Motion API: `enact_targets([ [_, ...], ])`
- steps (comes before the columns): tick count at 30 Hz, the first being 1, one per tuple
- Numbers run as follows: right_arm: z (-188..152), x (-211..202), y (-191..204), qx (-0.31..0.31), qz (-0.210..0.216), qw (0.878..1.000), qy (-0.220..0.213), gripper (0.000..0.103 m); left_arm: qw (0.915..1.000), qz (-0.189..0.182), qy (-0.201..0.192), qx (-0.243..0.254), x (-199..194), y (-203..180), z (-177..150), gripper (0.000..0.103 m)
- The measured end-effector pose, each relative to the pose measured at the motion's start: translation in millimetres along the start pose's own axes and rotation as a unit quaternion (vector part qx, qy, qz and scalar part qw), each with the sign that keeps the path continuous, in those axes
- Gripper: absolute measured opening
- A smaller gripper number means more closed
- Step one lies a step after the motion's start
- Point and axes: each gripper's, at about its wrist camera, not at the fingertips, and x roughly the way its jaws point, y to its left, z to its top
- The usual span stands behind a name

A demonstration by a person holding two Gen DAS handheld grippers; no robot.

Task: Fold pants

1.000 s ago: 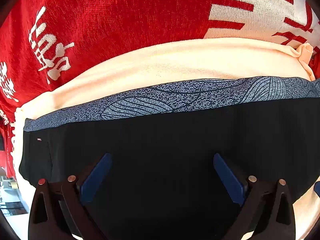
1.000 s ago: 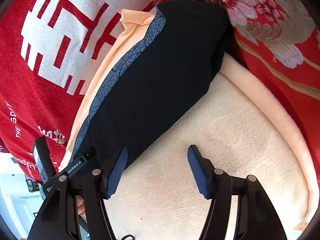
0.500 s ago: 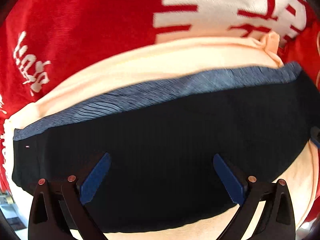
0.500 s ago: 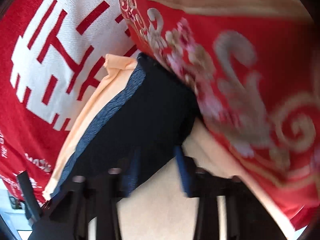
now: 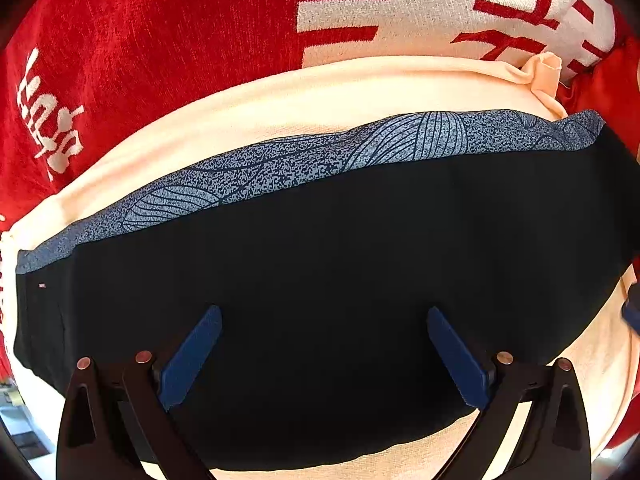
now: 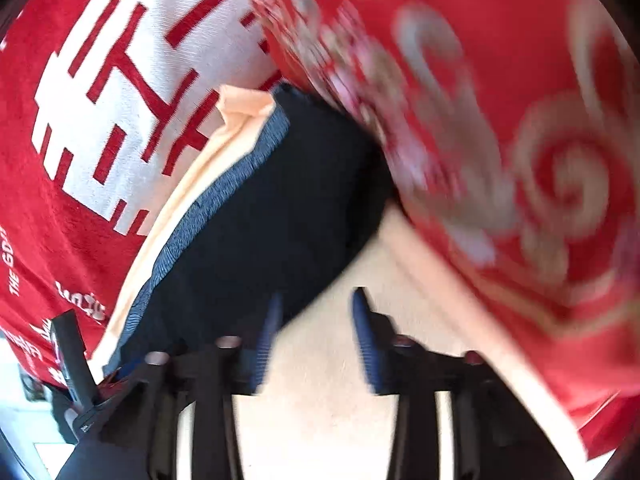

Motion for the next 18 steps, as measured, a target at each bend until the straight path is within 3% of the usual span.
enact_targets([
  [8, -9, 14, -8, 0.046, 0.039, 0.998, -0.02, 0.045, 1.0, -0.004, -0.003, -0.003, 4, 5, -5, 0.103],
  [13, -12, 20, -11, 0.071, 0.063, 0.993, -0.073, 0.046, 0.9999, -0.008, -0.008, -0.006, 8, 8, -8, 0.103],
  [15, -9, 22, -10, 0.075, 0.067, 0.99, -0.096, 0.048, 0.9999, -0.01, -0.011, -0.006, 9, 10, -12, 0.103],
  [18, -1, 26, -2, 0.068, 0.062, 0.987, -0.134, 0.063, 0.9998, -0.012, -0.015, -0.005, 10, 10, -16, 0.103],
])
